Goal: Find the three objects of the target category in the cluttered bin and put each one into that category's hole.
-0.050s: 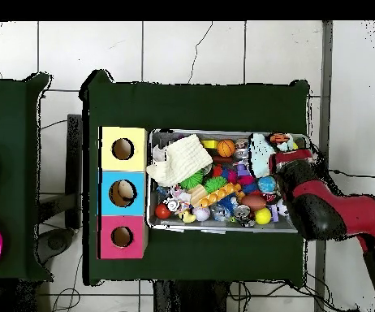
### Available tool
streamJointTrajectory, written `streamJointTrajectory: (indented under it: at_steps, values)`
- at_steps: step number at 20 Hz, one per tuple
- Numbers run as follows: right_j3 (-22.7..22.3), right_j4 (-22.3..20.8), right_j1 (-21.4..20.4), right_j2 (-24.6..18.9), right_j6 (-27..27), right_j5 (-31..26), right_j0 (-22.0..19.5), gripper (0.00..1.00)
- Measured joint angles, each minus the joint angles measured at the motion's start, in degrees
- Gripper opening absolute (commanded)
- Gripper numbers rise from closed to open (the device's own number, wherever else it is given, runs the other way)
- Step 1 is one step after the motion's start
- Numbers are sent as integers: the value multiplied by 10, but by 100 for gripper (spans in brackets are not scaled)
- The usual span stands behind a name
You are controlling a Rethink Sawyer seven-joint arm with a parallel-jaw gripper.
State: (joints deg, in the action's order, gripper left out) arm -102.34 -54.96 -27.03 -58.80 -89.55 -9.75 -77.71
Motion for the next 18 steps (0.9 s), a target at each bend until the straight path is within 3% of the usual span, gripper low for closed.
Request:
streamJointTrajectory:
  at_steps: [10, 18]
  values:
    - [-43, -1, -35, 93, 0, 1, 53, 0]
    - [-66, 10, -66, 128, 0, 1, 79, 0]
